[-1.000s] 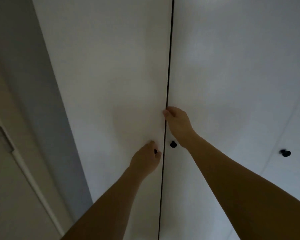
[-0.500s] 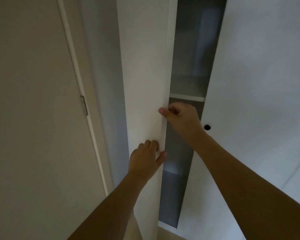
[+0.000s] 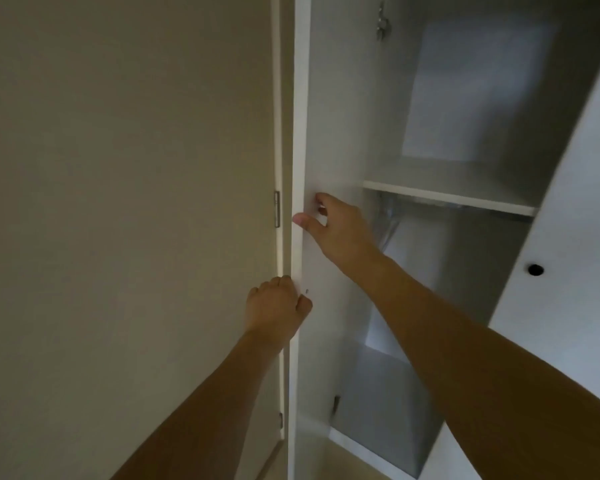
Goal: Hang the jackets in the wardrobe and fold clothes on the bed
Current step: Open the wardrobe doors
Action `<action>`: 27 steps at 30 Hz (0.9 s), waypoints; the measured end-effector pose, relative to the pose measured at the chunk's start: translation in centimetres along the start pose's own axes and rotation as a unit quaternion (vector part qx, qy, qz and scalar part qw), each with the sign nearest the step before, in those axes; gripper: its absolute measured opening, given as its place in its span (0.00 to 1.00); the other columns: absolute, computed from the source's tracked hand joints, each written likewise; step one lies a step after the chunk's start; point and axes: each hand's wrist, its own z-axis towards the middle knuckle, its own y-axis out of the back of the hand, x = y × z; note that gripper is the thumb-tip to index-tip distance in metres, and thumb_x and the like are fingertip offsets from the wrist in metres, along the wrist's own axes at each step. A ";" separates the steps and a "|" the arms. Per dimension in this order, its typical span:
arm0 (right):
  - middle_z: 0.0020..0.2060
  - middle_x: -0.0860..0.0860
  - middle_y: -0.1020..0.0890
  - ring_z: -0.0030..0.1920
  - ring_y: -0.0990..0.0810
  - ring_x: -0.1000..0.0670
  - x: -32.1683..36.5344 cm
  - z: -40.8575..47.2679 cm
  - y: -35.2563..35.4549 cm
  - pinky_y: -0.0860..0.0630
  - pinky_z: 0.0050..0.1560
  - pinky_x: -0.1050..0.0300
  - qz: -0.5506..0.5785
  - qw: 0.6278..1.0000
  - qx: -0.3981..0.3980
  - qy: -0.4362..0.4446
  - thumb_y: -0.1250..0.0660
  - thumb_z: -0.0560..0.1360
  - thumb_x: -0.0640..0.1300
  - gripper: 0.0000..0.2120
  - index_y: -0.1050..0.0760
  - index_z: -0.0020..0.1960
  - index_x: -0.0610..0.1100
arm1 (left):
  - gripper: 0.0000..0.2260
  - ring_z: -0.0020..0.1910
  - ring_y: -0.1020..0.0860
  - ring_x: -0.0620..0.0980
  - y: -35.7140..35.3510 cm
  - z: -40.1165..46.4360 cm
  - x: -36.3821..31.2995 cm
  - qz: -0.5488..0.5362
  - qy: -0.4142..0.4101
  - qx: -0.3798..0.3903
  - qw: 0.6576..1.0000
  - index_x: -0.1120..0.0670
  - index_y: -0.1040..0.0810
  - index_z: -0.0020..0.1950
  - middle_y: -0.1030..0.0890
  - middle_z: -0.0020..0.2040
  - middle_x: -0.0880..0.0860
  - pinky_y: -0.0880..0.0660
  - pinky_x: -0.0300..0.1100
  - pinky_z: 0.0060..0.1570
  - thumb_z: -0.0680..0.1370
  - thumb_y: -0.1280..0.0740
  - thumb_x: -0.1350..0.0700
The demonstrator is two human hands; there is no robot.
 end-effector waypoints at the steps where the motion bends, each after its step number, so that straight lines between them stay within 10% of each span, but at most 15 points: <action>1: 0.60 0.46 0.21 0.59 0.23 0.46 0.7 0.6 -1.3 0.28 0.57 0.55 -0.016 1.000 -0.018 0.001 0.36 0.76 0.61 0.28 0.28 0.65 0.40 | 0.11 0.41 0.27 0.52 0.2 0.6 1.3 -0.003 0.013 0.006 1.000 0.54 0.32 0.44 0.25 0.43 0.52 0.34 0.44 0.42 0.78 0.42 0.46; 11: 0.55 0.49 0.26 0.50 0.26 0.53 1.4 4.3 -6.9 0.28 0.52 0.59 -0.006 0.997 -0.072 0.010 0.33 0.71 0.65 0.29 0.27 0.60 0.43 | 0.12 0.48 0.24 0.56 1.6 3.0 6.7 -0.075 0.055 0.075 0.993 0.58 0.28 0.54 0.24 0.50 0.55 0.28 0.47 0.50 0.80 0.40 0.50; 17: 0.63 0.44 0.26 0.62 0.26 0.45 -3.4 2.6 1.8 0.31 0.65 0.51 -0.061 0.995 -0.073 0.011 0.37 0.79 0.51 0.20 0.28 0.66 0.40 | 0.21 0.59 0.29 0.62 1.5 0.8 1.9 -0.078 -0.064 -0.321 0.942 0.65 0.29 0.68 0.26 0.61 0.65 0.31 0.56 0.61 0.77 0.34 0.59; 27: 0.73 0.42 0.35 0.71 0.36 0.41 -14.0 0.2 22.1 0.43 0.72 0.47 -0.457 0.889 -0.027 0.008 0.47 0.82 0.44 0.20 0.37 0.73 0.40 | 0.24 0.75 0.39 0.56 -1.1 7.2 -19.3 -0.148 -0.177 -0.059 0.971 0.60 0.43 0.78 0.38 0.76 0.58 0.41 0.49 0.73 0.83 0.46 0.53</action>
